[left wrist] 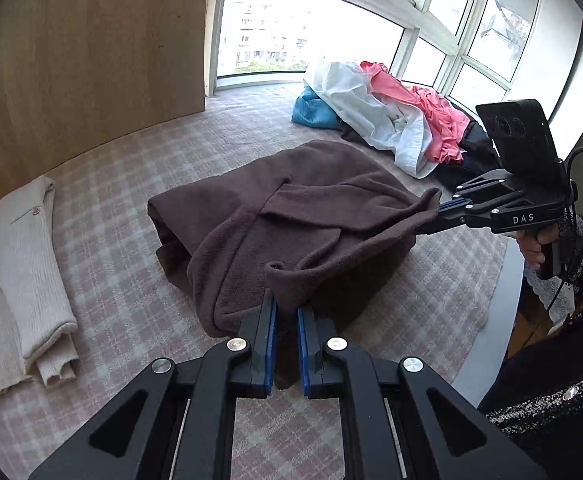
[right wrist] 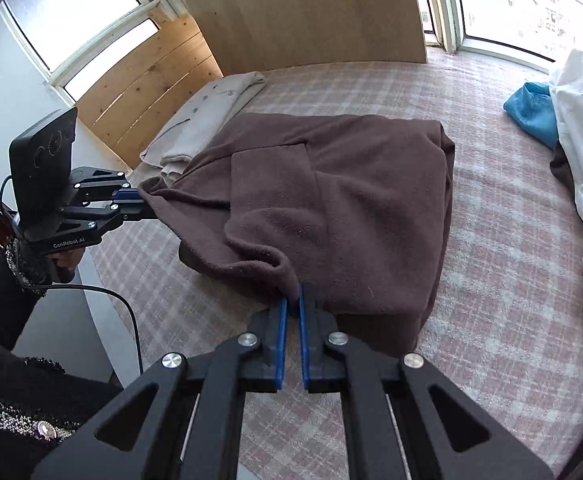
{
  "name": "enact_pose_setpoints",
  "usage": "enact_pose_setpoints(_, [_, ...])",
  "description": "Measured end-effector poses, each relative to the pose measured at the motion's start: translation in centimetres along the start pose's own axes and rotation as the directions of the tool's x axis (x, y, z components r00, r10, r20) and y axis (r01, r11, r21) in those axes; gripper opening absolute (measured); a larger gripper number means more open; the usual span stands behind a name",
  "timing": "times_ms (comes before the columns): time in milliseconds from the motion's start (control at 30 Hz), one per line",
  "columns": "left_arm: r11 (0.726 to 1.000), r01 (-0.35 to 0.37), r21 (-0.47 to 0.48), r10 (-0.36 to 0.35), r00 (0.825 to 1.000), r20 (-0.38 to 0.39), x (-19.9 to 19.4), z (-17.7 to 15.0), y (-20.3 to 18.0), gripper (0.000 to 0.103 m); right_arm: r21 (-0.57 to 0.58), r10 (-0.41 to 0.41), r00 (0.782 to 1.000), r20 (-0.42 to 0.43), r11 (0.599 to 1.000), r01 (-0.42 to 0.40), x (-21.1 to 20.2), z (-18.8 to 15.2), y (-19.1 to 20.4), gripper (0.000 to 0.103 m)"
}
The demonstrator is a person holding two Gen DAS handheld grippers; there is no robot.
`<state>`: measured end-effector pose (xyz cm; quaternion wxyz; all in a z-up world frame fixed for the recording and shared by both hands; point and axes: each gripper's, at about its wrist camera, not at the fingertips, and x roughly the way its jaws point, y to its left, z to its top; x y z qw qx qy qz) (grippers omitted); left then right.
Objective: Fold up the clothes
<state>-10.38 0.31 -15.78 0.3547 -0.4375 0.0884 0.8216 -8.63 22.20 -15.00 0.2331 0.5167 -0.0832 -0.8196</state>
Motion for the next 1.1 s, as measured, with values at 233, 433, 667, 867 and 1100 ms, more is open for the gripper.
enact_pose_setpoints(233, [0.997, 0.053, -0.059, -0.064, 0.978, -0.200, 1.9, -4.2, 1.3, 0.013, 0.054, -0.018, 0.992, -0.126, 0.998, 0.025, -1.7, -2.5, -2.1, 0.011])
enact_pose_setpoints(433, [0.996, 0.015, -0.086, -0.022, 0.997, -0.078, -3.1, -0.7, 3.9, 0.019, -0.031, -0.099, 0.987, 0.127, 0.994, 0.104, -5.7, 3.9, -1.2, 0.043])
enact_pose_setpoints(667, [0.999, 0.035, 0.004, -0.035, 0.999, 0.014, 2.0, 4.8, 3.6, 0.026, -0.069, -0.204, 0.973, 0.105, 0.975, 0.212, 2.0, 7.8, -2.2, 0.044])
enact_pose_setpoints(867, [0.997, 0.051, -0.050, -0.053, 0.997, -0.059, 6.8, 1.0, 3.7, 0.022, -0.141, -0.238, 0.970, 0.046, 0.960, 0.243, 3.9, 3.3, -3.0, 0.044])
enact_pose_setpoints(1100, [0.989, 0.060, -0.138, -0.058, 0.998, 0.017, 2.4, 2.8, 6.2, 0.028, -0.024, -0.094, 0.989, 0.116, 0.995, 0.098, 0.1, 6.8, -2.9, 0.044])
